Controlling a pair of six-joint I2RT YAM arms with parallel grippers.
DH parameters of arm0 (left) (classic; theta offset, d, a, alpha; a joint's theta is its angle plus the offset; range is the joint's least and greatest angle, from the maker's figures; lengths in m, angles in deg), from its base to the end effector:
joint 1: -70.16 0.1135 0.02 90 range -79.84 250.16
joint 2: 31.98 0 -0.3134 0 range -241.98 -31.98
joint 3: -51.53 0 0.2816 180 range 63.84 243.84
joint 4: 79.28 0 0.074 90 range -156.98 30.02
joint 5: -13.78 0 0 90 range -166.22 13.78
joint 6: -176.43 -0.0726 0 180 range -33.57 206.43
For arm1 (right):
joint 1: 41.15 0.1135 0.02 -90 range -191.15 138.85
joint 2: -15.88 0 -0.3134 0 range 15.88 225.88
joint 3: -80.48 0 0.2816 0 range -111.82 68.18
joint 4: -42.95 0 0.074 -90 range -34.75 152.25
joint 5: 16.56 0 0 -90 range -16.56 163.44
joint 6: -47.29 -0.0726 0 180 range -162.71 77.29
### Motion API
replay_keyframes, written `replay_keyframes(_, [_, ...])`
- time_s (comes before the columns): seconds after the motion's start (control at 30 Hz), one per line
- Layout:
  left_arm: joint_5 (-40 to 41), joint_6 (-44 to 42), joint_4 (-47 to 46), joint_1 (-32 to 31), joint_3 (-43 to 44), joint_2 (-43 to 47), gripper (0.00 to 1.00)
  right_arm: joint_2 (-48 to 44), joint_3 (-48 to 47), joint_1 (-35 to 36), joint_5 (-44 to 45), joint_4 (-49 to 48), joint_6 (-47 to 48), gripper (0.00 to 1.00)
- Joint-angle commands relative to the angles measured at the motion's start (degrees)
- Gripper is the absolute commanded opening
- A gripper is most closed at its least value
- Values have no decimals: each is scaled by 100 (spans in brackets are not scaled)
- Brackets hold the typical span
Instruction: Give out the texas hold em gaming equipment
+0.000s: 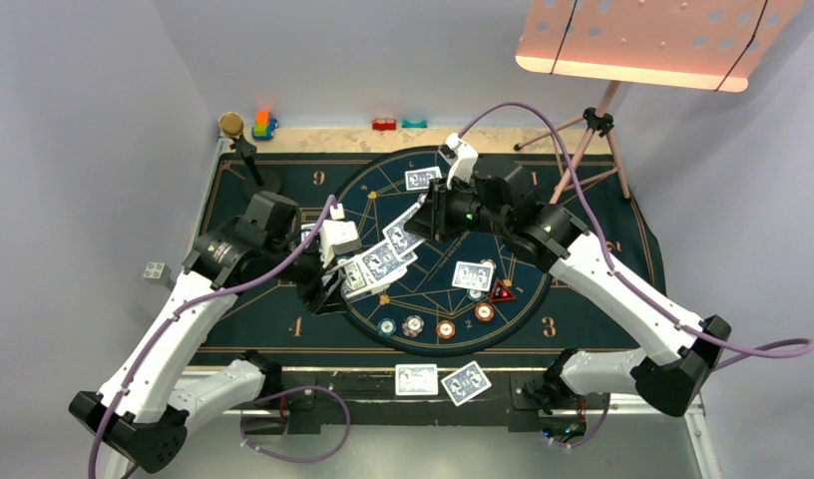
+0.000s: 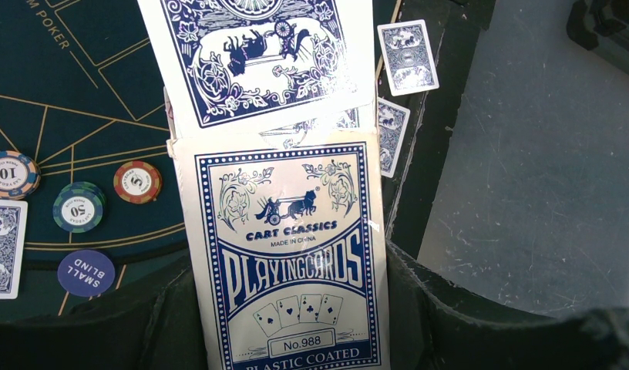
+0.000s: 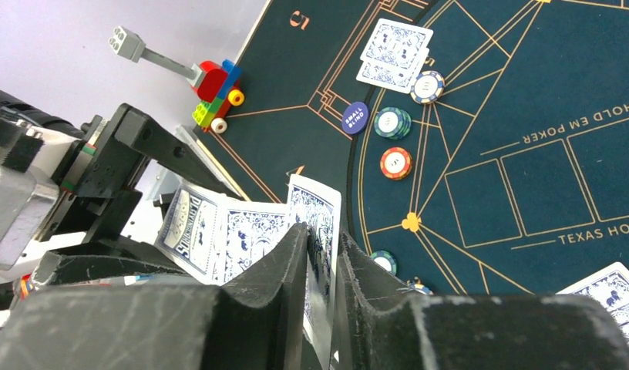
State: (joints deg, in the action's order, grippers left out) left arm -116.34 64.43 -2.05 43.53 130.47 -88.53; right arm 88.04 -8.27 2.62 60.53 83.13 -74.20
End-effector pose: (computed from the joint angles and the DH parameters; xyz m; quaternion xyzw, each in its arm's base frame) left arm 0.1419 -0.1235 0.3764 0.4631 0.7734 -0.3382 0.2703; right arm 0.2246 0.2376 0.4343 -0.1501 0.8201 0.4067 0.3735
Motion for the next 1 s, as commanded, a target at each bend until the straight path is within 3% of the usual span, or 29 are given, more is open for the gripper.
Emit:
replay_keyframes(0.0, [-207, 20, -164, 33, 17, 90, 0, -242, -245, 0, 31, -75, 53, 18])
replay_keyframes(0.2, [-190, 1, -145, 31, 42, 83, 0, -346, -654, -20, 125, 157, -99, 0])
replay_keyframes(0.47, [-159, -21, -113, 27, 36, 104, 0, -806, -439, -663, 21, 258, -378, 0])
replay_keyframes(0.73, [-177, -6, -109, 28, 43, 119, 0, -1112, 1106, -1640, 98, 17, -500, 0])
replay_keyframes(0.97, [-198, 3, -94, 33, 69, 148, 0, -614, 2671, -2242, -180, -1195, -735, 0])
